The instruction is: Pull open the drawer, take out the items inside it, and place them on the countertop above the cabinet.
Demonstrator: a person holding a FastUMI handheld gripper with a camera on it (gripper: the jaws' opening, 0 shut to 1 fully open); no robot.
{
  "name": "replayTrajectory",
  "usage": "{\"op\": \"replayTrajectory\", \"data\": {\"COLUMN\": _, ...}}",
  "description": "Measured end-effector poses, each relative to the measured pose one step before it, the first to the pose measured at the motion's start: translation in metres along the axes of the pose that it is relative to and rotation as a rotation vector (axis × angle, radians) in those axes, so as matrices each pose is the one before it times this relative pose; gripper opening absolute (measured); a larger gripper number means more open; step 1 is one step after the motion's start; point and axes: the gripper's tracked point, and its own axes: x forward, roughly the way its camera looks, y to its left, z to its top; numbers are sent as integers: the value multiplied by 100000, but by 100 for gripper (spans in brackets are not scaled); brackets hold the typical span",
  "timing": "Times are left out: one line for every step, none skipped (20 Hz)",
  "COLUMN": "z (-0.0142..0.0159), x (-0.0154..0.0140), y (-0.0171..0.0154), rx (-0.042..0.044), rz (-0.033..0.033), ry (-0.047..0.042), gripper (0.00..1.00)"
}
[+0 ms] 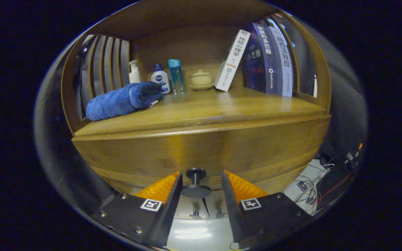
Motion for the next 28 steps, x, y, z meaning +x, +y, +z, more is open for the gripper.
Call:
{"op": "replayTrajectory", "data": {"z": 290, "x": -124, "y": 272, "rx": 1775, "rz": 264, "ry": 960, "gripper": 67}}
{"op": "replayTrajectory", "data": {"z": -559, "x": 548, "y": 47, "rx": -108, "rz": -1137, "ry": -767, "gripper": 56}}
{"op": "replayTrajectory", "data": {"z": -125, "x": 122, "y": 208, "rx": -2801, "rz": -700, "ry": 919, "gripper": 44}}
{"op": "replayTrajectory", "data": {"z": 102, "x": -327, "y": -100, "rx": -2529, "rz": -798, "ry": -597, "gripper": 44}}
{"op": "replayTrajectory", "data": {"z": 118, "x": 33, "y": -14, "rx": -2427, "rz": -1237, "ry": -1272, "gripper": 44}}
{"op": "replayTrajectory", "data": {"z": -2, "x": 57, "y": -149, "rx": -3535, "rz": -1341, "ry": -693, "gripper": 44}}
{"op": "replayTrajectory", "data": {"z": 31, "x": -4, "y": -45, "rx": -3462, "rz": -1790, "ry": -1246, "gripper": 44}}
{"op": "replayTrajectory", "data": {"z": -63, "x": 56, "y": 10, "rx": -3999, "rz": -1948, "ry": -2210, "gripper": 44}}
{"op": "replayTrajectory", "data": {"z": 151, "x": 1, "y": 15, "rx": -3963, "rz": -1482, "ry": -1902, "gripper": 44}}
{"op": "replayTrajectory", "data": {"z": -98, "x": -59, "y": 66, "rx": -3351, "rz": -568, "ry": -2615, "gripper": 44}}
{"op": "replayTrajectory", "data": {"z": 209, "x": 68, "y": -37, "rx": -192, "rz": 508, "ry": -2390, "gripper": 44}}
{"op": "replayTrajectory", "data": {"z": -223, "x": -115, "y": 274, "rx": 1068, "rz": 1463, "ry": -475, "gripper": 44}}
{"op": "replayTrajectory", "data": {"z": 131, "x": 37, "y": 67, "rx": 1859, "rz": 1705, "ry": 75, "gripper": 44}}
{"op": "replayTrajectory", "data": {"z": -94, "x": 234, "y": -137, "rx": 3727, "rz": 2235, "ry": 334, "gripper": 43}}
{"op": "replayTrajectory", "data": {"z": 82, "x": -263, "y": 153, "rx": 4082, "rz": 1204, "ry": -1153, "gripper": 41}}
{"op": "replayTrajectory", "data": {"z": 94, "x": -57, "y": -39, "rx": 1858, "rz": 763, "ry": -1119, "gripper": 36}}
{"op": "replayTrajectory", "data": {"z": -45, "x": 4, "y": -53, "rx": 30, "rz": 159, "ry": -533, "gripper": 36}}
{"op": "replayTrajectory", "data": {"z": 13, "x": -43, "y": -40, "rx": -222, "rz": -84, "ry": -1320, "gripper": 36}}
{"op": "replayTrajectory", "data": {"z": -38, "x": -236, "y": -24, "rx": -761, "rz": -362, "ry": -817, "gripper": 36}}
{"op": "replayTrajectory", "data": {"z": -75, "x": -373, "y": 0, "rx": -867, "rz": -512, "ry": -1127, "gripper": 36}}
{"op": "replayTrajectory", "data": {"z": -71, "x": -367, "y": -50, "rx": -603, "rz": -549, "ry": -949, "gripper": 36}}
{"op": "replayTrajectory", "data": {"z": -169, "x": -431, "y": -12, "rx": -50, "rz": -311, "ry": -908, "gripper": 36}}
{"op": "replayTrajectory", "data": {"z": -110, "x": -509, "y": 77, "rx": -192, "rz": 201, "ry": -835, "gripper": 36}}
{"op": "replayTrajectory", "data": {"z": -115, "x": -536, "y": 95, "rx": 122, "rz": 157, "ry": -528, "gripper": 36}}
{"op": "replayTrajectory", "data": {"z": -168, "x": -657, "y": 60, "rx": -519, "rz": 95, "ry": -494, "gripper": 36}}
{"op": "replayTrajectory", "data": {"z": -72, "x": -676, "y": 21, "rx": -393, "rz": 39, "ry": -1109, "gripper": 36}}
{"op": "replayTrajectory", "data": {"z": -39, "x": -765, "y": -31, "rx": -716, "rz": -342, "ry": -935, "gripper": 36}}
{"op": "replayTrajectory", "data": {"z": -299, "x": -643, "y": -38, "rx": -940, "rz": -92, "ry": -1198, "gripper": 36}}
